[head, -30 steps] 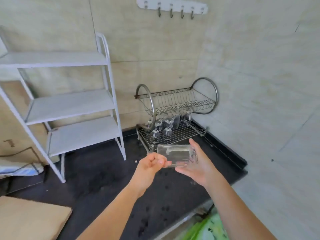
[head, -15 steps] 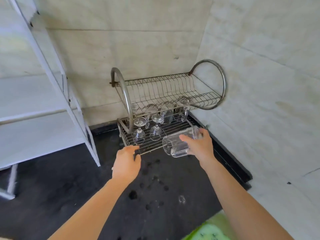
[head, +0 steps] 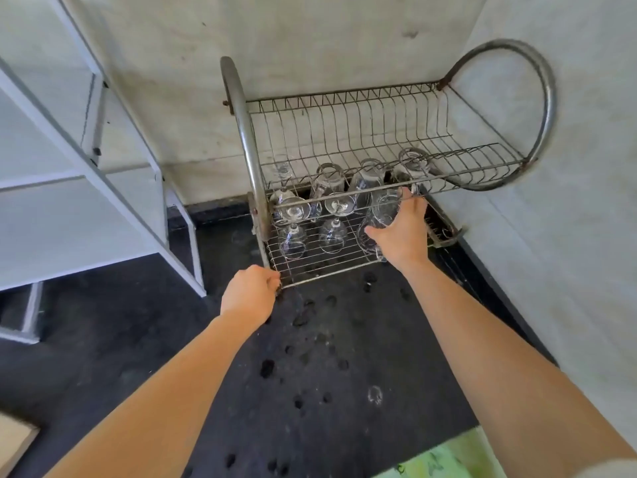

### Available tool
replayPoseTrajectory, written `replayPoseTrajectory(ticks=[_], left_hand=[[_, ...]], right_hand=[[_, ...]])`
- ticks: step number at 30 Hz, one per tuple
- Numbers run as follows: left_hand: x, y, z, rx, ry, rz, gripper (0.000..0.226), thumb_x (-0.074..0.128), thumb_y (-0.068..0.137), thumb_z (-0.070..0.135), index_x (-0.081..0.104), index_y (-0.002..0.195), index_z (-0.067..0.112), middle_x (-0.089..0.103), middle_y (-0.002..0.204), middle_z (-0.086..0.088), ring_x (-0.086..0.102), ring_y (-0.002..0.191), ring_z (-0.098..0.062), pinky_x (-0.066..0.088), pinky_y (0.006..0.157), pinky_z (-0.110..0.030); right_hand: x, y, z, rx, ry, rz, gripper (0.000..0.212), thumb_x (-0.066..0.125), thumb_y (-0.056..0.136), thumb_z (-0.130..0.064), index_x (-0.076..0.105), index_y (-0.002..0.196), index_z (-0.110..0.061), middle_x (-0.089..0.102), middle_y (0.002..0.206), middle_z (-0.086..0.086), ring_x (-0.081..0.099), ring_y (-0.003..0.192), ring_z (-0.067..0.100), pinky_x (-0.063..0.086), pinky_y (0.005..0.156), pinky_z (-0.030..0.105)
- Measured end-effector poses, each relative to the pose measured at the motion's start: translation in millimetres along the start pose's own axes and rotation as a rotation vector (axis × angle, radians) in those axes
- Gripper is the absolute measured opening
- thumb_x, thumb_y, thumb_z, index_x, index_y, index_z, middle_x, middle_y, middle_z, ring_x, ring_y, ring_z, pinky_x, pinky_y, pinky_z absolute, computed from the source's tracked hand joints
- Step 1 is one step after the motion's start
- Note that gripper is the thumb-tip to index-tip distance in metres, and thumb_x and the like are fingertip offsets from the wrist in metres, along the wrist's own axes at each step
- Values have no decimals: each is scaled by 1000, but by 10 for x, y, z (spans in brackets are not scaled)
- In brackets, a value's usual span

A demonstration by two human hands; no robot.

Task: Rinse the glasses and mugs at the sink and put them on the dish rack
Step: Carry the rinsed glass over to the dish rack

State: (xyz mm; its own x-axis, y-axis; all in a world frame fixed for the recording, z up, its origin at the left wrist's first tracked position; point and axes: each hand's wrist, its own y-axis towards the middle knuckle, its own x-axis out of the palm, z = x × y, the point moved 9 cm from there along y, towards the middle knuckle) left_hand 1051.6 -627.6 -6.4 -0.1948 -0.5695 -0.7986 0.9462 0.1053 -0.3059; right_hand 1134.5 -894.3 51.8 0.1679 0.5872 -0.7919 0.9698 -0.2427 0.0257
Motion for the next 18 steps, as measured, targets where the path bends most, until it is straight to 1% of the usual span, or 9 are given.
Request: replayPoseTrajectory(ticks=[1, 4, 6, 8, 11, 14, 16, 18], left_hand=[[-11, 15, -8, -13, -11, 15, 27, 49, 98, 16, 68, 117, 15, 69, 117, -7, 65, 103, -27, 53, 89, -38], [-7, 51, -22, -48, -2, 10, 26, 52, 97, 17, 68, 118, 17, 68, 119, -6, 64, 103, -27, 53, 90, -41], [-15, 78, -22, -62, 15, -1, 25, 53, 97, 18, 69, 117, 20, 68, 118, -4, 64, 103, -27, 53, 90, -42], [-26, 93, -32, -74, 24, -8, 25, 54, 96, 18, 69, 116, 21, 68, 117, -3, 64, 103, -26, 54, 88, -41], [-36, 98, -35, -81, 29, -8, 25, 54, 96, 18, 70, 115, 21, 69, 115, -2, 65, 100, -24, 54, 87, -41], [-44, 99, -23, -88, 40, -10, 25, 54, 96, 18, 69, 115, 20, 69, 115, -2, 65, 99, -24, 55, 86, -40], [-41, 93, -10, -86, 50, -15, 25, 54, 96, 19, 69, 116, 20, 69, 115, -3, 65, 100, -24, 55, 86, -39], [-53, 82, 0, -80, 51, -7, 25, 53, 97, 20, 68, 117, 20, 69, 116, -3, 65, 101, -24, 54, 86, -39]], right_hand=[[28, 56, -8, -3, -26, -19, 93, 79, 77, -27, 22, 148, -9, 26, 147, 12, 49, 124, 30, 46, 95, 34], [118, 199, -17, -8, -107, -77, 95, 79, 77, -29, 20, 149, -12, 23, 152, 15, 44, 130, 30, 47, 93, 37], [159, 278, -16, -9, -121, -90, 94, 79, 77, -29, 21, 150, -16, 22, 152, 12, 50, 123, 29, 50, 88, 37], [206, 342, 7, 8, -110, -108, 95, 78, 77, -30, 19, 151, -19, 15, 155, 9, 55, 118, 28, 52, 85, 35], [274, 415, 44, 52, -57, -149, 97, 77, 79, -29, 14, 152, -23, 7, 158, 5, 51, 123, 27, 52, 89, 35], [311, 429, 72, 103, -20, -187, 99, 75, 81, -26, 8, 154, -24, 9, 159, 5, 44, 131, 27, 49, 96, 38], [318, 419, 68, 96, -49, -197, 100, 74, 82, -26, 5, 154, -24, 9, 159, 7, 43, 132, 28, 49, 96, 40], [299, 393, 34, 70, -121, -188, 102, 74, 82, -30, 2, 154, -23, 4, 160, 9, 38, 135, 31, 50, 96, 43]])
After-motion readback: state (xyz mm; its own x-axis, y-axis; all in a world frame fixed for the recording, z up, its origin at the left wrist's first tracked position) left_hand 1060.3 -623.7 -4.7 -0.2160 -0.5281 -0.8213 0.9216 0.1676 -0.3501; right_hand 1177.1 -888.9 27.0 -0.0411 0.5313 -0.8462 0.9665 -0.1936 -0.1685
